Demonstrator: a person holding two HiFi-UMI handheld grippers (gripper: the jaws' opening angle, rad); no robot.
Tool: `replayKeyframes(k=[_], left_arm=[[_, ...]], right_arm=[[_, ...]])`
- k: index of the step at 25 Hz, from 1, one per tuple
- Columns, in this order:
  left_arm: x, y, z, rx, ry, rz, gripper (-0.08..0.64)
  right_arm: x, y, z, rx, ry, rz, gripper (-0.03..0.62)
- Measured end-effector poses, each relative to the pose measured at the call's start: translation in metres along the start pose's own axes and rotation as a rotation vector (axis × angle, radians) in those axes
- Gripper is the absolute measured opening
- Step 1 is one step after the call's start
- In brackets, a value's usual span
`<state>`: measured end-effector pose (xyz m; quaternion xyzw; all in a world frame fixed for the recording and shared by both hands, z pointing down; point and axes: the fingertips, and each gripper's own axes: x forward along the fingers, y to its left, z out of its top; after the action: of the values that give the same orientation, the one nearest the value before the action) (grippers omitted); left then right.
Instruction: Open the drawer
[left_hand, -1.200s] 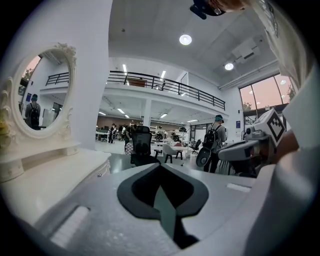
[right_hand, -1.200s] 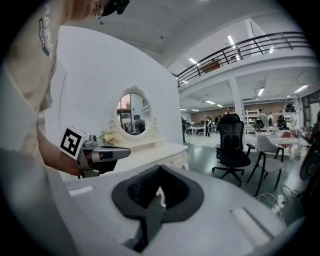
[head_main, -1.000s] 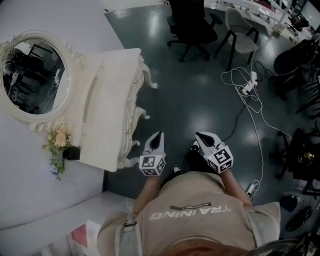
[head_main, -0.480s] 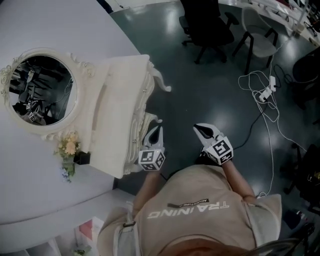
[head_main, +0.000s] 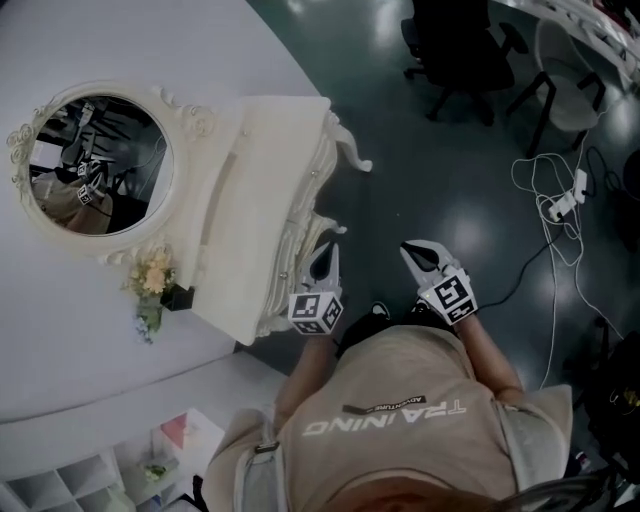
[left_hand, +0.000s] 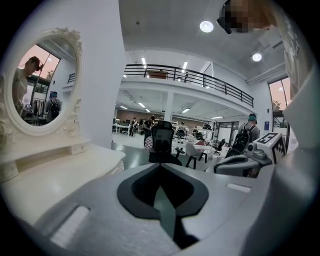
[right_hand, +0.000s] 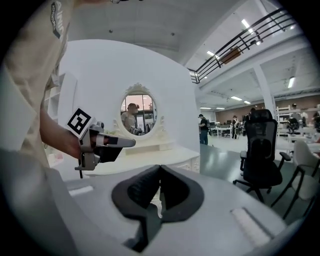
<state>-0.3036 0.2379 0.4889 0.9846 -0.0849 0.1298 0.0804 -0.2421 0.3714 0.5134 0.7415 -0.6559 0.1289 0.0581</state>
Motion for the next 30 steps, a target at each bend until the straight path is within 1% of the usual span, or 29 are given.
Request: replayKeyframes(k=[5, 7, 9, 12, 14, 16, 17, 20, 22, 24, 27, 30], left_arm=[[0.031, 0.036, -0.025, -0.021, 0.045, -0.007, 0.006], [0.046, 0.054, -0.029, -0.035, 0.048, -0.009, 0.006], [0.064, 0.071, -0.027, -0.032, 0.052, -0.024, 0.006], [0.099, 0.086, -0.014, 0.011, 0.062, -0.085, 0.006], [0.121, 0.093, 0.001, 0.037, 0.045, -0.136, 0.006], [0.138, 0.105, 0.01, 0.036, 0.025, -0.171, 0.006], [0.145, 0.114, 0.01, 0.026, 0.022, -0.174, 0.007], [0.165, 0.151, 0.004, -0.02, 0.025, -0.143, 0.006], [0.178, 0.174, 0.003, -0.028, 0.025, -0.128, 0.006], [0.187, 0.185, 0.001, -0.015, 0.035, -0.131, 0.007], [0.198, 0.193, -0.004, 0.004, 0.051, -0.141, 0.006], [0.212, 0.205, -0.005, 0.008, 0.04, -0.124, 0.006]], right_arm=[[0.052, -0.021, 0.002, -0.012, 0.023, 0.009, 0.003], [0.065, -0.031, 0.003, -0.025, 0.046, -0.005, 0.003], [0.076, -0.044, 0.011, -0.034, 0.072, -0.033, 0.003], [0.089, -0.069, 0.032, -0.018, 0.078, -0.084, 0.003], [0.104, -0.084, 0.044, -0.016, 0.079, -0.109, 0.003], [0.127, -0.093, 0.055, -0.017, 0.094, -0.121, 0.003], [0.141, -0.096, 0.061, -0.011, 0.099, -0.123, 0.003], [0.184, -0.096, 0.079, 0.004, 0.087, -0.107, 0.003], [0.209, -0.097, 0.088, 0.002, 0.087, -0.098, 0.003], [0.221, -0.096, 0.085, 0.028, 0.107, -0.087, 0.003], [0.231, -0.101, 0.064, 0.101, 0.149, -0.076, 0.003], [0.253, -0.116, 0.06, 0.14, 0.149, -0.055, 0.003]])
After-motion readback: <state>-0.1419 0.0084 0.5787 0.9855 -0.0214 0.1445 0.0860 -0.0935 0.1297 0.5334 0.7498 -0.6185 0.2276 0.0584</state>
